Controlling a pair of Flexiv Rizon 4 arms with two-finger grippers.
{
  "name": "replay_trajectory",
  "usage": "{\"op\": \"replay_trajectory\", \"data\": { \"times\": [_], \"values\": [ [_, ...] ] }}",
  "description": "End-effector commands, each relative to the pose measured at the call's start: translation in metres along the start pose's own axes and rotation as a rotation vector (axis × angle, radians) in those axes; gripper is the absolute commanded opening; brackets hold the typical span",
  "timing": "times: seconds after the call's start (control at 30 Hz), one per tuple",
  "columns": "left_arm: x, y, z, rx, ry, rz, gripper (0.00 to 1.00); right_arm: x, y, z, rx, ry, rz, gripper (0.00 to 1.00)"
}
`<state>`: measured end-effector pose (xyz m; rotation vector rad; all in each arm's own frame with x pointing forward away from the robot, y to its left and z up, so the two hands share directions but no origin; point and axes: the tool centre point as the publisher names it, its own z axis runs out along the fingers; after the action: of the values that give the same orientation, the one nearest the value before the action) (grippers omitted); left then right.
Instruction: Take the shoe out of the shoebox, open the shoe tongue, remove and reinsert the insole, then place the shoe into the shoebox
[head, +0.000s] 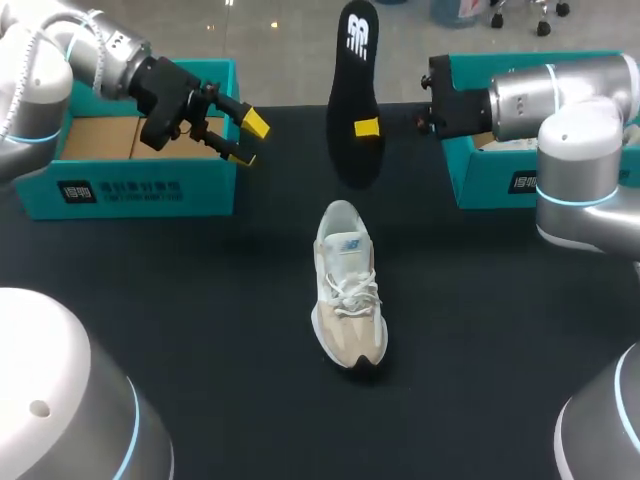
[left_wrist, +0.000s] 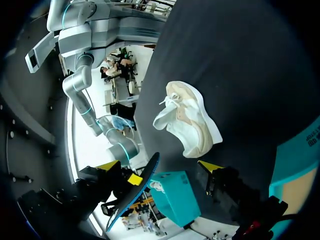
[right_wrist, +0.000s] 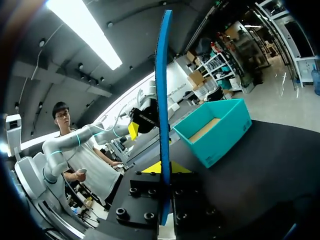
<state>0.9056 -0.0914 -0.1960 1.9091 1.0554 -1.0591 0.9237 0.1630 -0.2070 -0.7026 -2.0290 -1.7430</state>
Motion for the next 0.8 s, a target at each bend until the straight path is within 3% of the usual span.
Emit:
{"op": "replay_trajectory", "data": {
  "times": [0.03, 0.5, 0.8],
  "values": [
    [0.0, 0.0, -0.001, 0.002, 0.002, 0.001, 1.0, -0.016, -0.02, 0.005, -0.022, 0.042, -0.008, 0.0],
    [0.0, 0.0, -0.001, 0.002, 0.002, 0.001, 1.0, -0.02, -0.06, 0.017, 0.038, 0.016, 0.045, 0.0],
    [0.0, 0.0, -0.001, 0.002, 0.002, 0.001, 1.0, -0.018, -0.061, 0.017, 0.053, 0.016, 0.049, 0.0]
  ]
}}
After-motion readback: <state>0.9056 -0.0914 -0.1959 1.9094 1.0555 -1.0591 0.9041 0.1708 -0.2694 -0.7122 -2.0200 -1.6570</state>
